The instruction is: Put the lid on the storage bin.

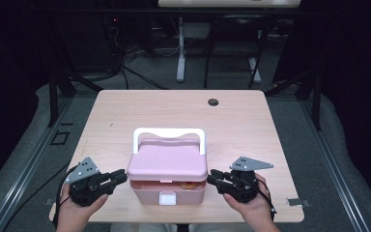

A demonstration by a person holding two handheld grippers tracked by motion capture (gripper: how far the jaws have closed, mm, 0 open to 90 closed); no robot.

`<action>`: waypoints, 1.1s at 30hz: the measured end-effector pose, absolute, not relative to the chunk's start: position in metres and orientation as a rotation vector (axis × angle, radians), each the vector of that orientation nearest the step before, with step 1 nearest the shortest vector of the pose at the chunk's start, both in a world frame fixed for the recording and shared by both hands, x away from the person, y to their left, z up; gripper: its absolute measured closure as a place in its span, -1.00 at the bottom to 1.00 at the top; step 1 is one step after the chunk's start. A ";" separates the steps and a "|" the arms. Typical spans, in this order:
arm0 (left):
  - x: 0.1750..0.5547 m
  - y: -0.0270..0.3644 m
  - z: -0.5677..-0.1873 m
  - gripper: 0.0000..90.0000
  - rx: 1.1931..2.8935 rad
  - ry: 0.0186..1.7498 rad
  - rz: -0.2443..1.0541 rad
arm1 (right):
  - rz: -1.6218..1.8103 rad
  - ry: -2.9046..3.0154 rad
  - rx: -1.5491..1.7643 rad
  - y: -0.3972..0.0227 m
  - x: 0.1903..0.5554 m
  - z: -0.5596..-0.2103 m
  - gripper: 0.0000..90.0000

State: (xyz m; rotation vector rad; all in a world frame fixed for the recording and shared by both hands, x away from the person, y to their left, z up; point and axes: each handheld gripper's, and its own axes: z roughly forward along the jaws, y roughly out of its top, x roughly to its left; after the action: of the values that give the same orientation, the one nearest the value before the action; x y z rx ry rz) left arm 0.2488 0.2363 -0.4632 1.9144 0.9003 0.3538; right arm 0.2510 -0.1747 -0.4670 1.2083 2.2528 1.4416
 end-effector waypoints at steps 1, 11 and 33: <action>0.249 0.236 -0.464 0.71 1.915 0.902 0.354 | 1.441 2.253 1.207 -0.175 0.251 -0.468 0.58; 0.249 0.240 -0.466 0.74 1.919 0.914 0.351 | 1.423 2.263 1.224 -0.178 0.250 -0.472 0.59; 0.264 0.249 -0.465 0.68 1.902 0.960 0.373 | 1.400 2.220 1.293 -0.188 0.263 -0.473 0.57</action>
State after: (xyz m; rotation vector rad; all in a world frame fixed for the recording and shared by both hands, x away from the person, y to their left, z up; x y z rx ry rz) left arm 0.2642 0.2495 -0.4650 1.9019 0.9600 0.3728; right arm 0.2632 -0.1881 -0.4730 1.2928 2.2204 1.3999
